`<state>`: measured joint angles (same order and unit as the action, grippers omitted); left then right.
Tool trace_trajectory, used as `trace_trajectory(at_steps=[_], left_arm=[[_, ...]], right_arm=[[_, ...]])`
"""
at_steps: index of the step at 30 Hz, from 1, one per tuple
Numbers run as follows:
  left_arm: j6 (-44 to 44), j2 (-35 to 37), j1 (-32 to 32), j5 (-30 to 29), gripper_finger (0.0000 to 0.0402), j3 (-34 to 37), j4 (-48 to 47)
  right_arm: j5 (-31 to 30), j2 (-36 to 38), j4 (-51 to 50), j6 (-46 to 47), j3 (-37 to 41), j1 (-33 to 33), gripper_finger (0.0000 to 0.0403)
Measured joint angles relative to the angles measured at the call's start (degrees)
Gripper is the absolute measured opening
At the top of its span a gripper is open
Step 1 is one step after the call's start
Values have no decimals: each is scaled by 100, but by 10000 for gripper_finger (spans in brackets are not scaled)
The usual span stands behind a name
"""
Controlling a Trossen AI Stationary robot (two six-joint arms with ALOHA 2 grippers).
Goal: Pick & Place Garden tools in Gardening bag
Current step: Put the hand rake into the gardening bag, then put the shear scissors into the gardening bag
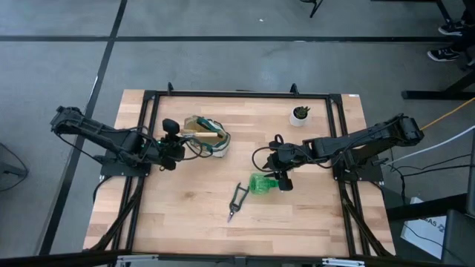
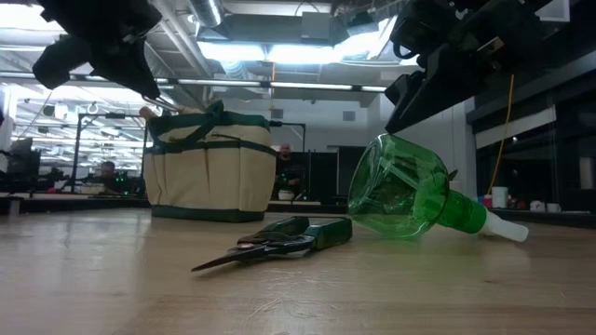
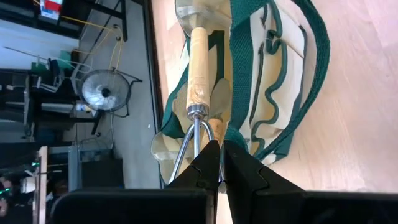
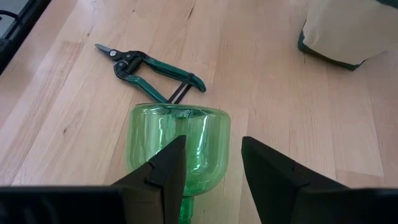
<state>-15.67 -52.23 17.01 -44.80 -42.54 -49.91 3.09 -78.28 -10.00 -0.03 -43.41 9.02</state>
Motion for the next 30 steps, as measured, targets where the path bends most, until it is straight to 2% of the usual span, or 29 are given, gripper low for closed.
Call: trace_trajectory(at_steps=[11, 24, 30], left_arm=[[-13, -2, -4, -95, 28, 0, 119], [-10, -2, -4, -568, 53, 0, 635], [349, -4, -4, -568, 64, 0, 1018]], right_arm=[[0, 1, 0, -1, 0, 1, 158], [1, 0, 0, 0, 0, 2, 158], [0, 0, 0, 0, 0, 0, 158]])
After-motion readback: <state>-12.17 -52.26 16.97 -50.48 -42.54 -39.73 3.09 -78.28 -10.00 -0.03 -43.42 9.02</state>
